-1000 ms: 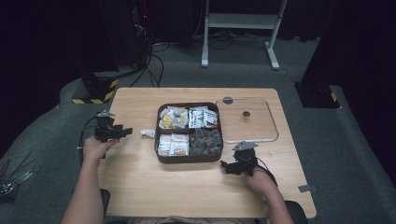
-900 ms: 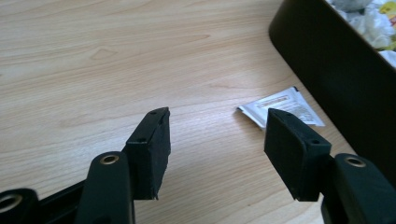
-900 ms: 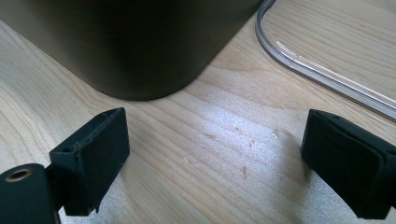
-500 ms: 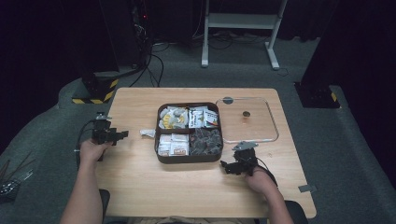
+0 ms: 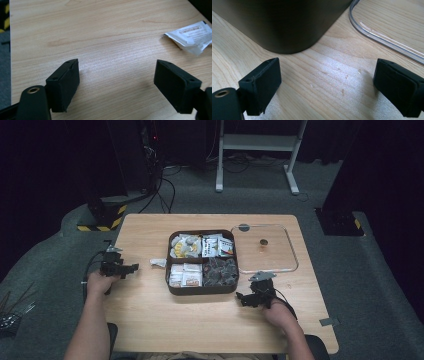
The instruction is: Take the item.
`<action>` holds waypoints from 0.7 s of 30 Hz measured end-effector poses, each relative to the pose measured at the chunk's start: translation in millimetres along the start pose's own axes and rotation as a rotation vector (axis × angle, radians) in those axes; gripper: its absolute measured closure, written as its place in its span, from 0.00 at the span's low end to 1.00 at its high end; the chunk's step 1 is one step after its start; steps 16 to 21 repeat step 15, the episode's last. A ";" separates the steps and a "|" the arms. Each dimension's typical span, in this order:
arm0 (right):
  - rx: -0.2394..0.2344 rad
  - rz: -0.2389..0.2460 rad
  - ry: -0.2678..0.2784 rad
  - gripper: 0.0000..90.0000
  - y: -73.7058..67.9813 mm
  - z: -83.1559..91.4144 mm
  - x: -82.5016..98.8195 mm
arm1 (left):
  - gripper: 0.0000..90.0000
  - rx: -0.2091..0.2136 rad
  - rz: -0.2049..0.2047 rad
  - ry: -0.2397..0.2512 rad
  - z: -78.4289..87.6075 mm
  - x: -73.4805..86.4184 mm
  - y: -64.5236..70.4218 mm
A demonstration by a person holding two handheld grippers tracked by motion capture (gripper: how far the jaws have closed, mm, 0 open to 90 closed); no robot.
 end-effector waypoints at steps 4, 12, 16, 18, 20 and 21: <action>0.000 0.001 0.000 0.09 0.1 0.0 0.0 | 0.18 -0.021 -0.012 0.031 -3.6 1.2 1.1; 0.000 0.001 0.001 0.09 0.1 -0.1 -0.1 | 0.14 -0.075 0.011 0.064 -8.2 0.7 1.5; 0.000 0.001 0.001 0.09 0.1 -0.1 -0.1 | 0.13 -0.100 0.035 0.062 -9.9 -0.5 3.2; 0.000 0.001 0.001 0.09 0.1 -0.1 -0.1 | 0.13 -0.100 0.035 0.062 -9.9 -0.5 3.2; 0.000 0.001 0.001 0.09 0.1 -0.1 -0.1 | 0.13 -0.100 0.035 0.062 -9.9 -0.5 3.2; 0.000 0.001 0.001 0.09 0.1 -0.1 -0.1 | 0.13 -0.100 0.035 0.062 -9.9 -0.5 3.2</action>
Point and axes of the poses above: each handheld gripper's, and its own axes: z roughly backward along the jaws, x roughly out of its underside, y roughly to its right, the point moved 6 cm from there along -z, roughly forward along the jaws, and after that the axes turned 10 degrees about x, right-handed, at the moved point
